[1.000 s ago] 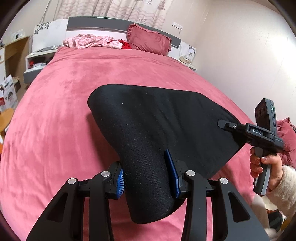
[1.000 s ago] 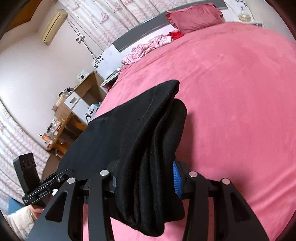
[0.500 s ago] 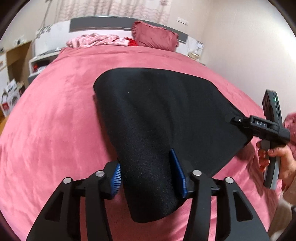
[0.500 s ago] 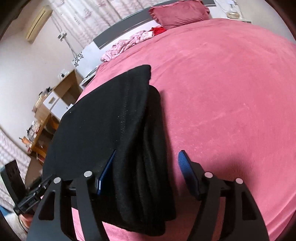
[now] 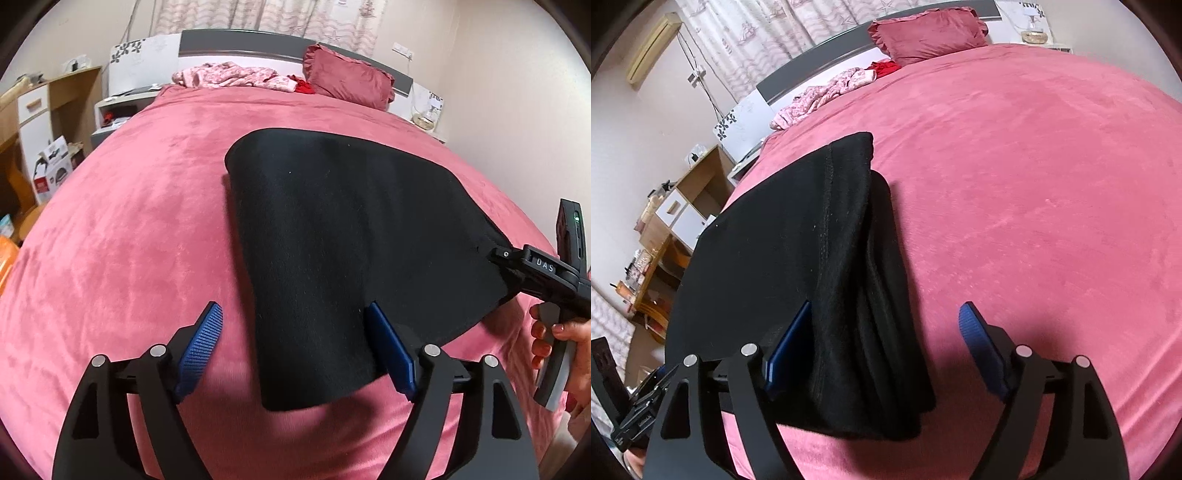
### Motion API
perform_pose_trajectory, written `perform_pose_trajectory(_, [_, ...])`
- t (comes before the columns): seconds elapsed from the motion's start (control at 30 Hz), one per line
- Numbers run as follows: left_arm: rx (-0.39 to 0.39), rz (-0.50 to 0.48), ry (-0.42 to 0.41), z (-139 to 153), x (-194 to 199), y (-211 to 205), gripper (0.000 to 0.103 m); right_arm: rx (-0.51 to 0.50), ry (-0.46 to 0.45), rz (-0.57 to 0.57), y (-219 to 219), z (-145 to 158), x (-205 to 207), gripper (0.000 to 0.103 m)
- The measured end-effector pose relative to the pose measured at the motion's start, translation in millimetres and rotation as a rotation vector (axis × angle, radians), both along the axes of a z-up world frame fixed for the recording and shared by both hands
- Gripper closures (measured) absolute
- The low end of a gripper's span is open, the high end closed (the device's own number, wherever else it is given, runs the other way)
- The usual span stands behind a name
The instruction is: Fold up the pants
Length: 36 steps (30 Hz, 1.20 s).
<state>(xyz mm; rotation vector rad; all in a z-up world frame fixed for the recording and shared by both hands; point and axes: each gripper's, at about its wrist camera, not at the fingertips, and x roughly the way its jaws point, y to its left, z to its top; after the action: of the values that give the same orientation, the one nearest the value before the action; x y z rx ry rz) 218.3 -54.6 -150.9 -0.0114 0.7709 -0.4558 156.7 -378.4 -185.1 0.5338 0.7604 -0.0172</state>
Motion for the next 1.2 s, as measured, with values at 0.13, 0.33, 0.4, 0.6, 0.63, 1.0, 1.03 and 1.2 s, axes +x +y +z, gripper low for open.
perform_pose_trajectory(0.13, [-0.004, 0.016, 0.006, 4, -5, 1, 0.023, -0.025, 0.029, -0.022, 1, 6, -8, 0.019])
perform_pose_trajectory(0.33, [0.083, -0.022, -0.024, 12, -5, -26, 0.021, -0.124, 0.075, -0.044, 5, 7, -21, 0.015])
perform_pose_trajectory(0.4, [0.153, -0.044, 0.003, 0, -1, -34, 0.021, -0.144, 0.094, -0.059, 6, 5, -23, 0.012])
perform_pose_trajectory(0.6, [0.085, -0.008, 0.05, -3, -9, -19, 0.021, -0.216, 0.081, -0.123, 16, 7, -35, 0.01])
perform_pose_trajectory(0.63, [0.088, -0.008, 0.046, -2, -13, -18, 0.021, -0.223, 0.073, -0.136, 17, 8, -38, 0.009])
perform_pose_trajectory(1.0, [0.125, 0.028, 0.06, -17, -90, -8, 0.011, -0.106, 0.11, -0.123, 46, -9, -111, 0.002])
perform_pose_trajectory(1.03, [0.129, 0.033, 0.063, -20, -100, -6, 0.011, -0.106, 0.119, -0.105, 53, -13, -118, 0.002])
perform_pose_trajectory(1.2, [0.148, 0.037, 0.066, -25, -134, -1, 0.011, -0.171, 0.138, -0.058, 72, -13, -130, 0.002])
